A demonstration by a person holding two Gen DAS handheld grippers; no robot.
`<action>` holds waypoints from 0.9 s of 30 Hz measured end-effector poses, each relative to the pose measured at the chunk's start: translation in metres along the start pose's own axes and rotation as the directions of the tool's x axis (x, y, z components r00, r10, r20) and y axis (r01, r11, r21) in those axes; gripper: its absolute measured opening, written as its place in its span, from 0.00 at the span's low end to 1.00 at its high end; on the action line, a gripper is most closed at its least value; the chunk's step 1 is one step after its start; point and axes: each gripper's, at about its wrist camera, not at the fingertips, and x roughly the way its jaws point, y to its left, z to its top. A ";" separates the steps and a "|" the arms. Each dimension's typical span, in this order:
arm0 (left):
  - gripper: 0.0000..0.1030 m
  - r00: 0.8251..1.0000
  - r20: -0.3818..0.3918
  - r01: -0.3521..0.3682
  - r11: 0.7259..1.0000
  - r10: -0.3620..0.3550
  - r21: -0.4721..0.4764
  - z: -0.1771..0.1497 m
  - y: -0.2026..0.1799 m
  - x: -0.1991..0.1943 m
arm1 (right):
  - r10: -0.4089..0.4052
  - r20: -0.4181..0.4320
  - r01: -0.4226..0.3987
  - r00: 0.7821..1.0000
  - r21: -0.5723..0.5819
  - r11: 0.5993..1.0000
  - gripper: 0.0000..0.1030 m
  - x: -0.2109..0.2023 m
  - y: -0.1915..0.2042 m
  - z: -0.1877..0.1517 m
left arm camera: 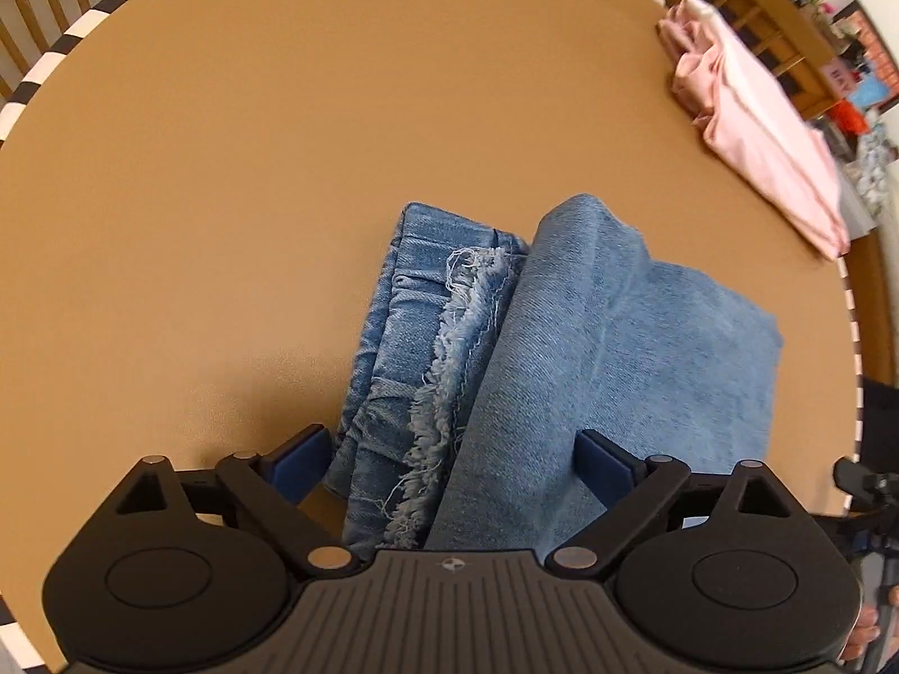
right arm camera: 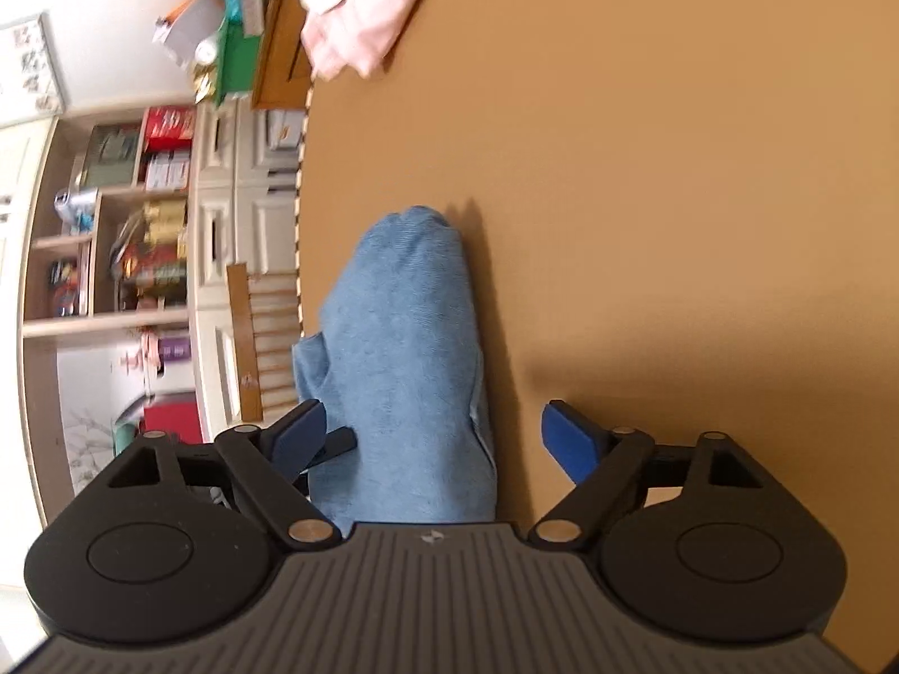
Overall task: Fold clothes
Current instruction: 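Grasp the folded jeans bundle with both grippers and lift it, then carry the folded jeans with both grippers toward the pink clothes pile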
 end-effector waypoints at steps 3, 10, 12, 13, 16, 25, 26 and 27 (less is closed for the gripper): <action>1.00 0.999 -0.031 -0.029 1.000 0.028 -0.011 0.004 0.000 0.005 | -0.028 -0.065 0.022 0.997 -0.092 0.996 0.68 0.022 0.011 0.003; 1.00 0.997 -0.068 -0.031 0.999 0.030 -0.014 0.009 0.001 0.008 | -0.038 -0.107 0.025 0.994 -0.120 0.992 0.56 0.045 0.021 0.003; 1.00 0.997 -0.076 -0.028 1.000 0.026 -0.015 0.011 0.002 0.009 | -0.039 -0.116 0.024 0.992 -0.133 0.991 0.57 0.048 0.024 0.004; 1.00 0.997 -0.079 -0.026 1.000 0.024 -0.016 0.011 0.003 0.009 | -0.040 -0.124 0.023 0.991 -0.140 0.990 0.60 0.050 0.027 0.005; 1.00 0.996 -0.085 -0.024 1.000 0.022 -0.021 0.012 0.004 0.009 | -0.042 -0.126 0.023 0.991 -0.149 0.988 0.66 0.054 0.032 0.007; 1.00 0.996 -0.090 -0.023 0.999 0.021 -0.024 0.012 0.006 0.009 | -0.032 -0.080 0.021 0.996 -0.130 0.991 0.67 0.056 0.032 0.004; 1.00 0.996 -0.089 -0.023 0.999 0.020 -0.025 0.011 0.006 0.008 | -0.032 -0.075 0.021 0.997 -0.136 0.990 0.68 0.056 0.032 0.003; 1.00 0.996 -0.086 -0.022 0.999 0.020 -0.026 0.011 0.007 0.008 | -0.032 -0.070 0.022 0.997 -0.144 0.989 0.69 0.057 0.034 0.002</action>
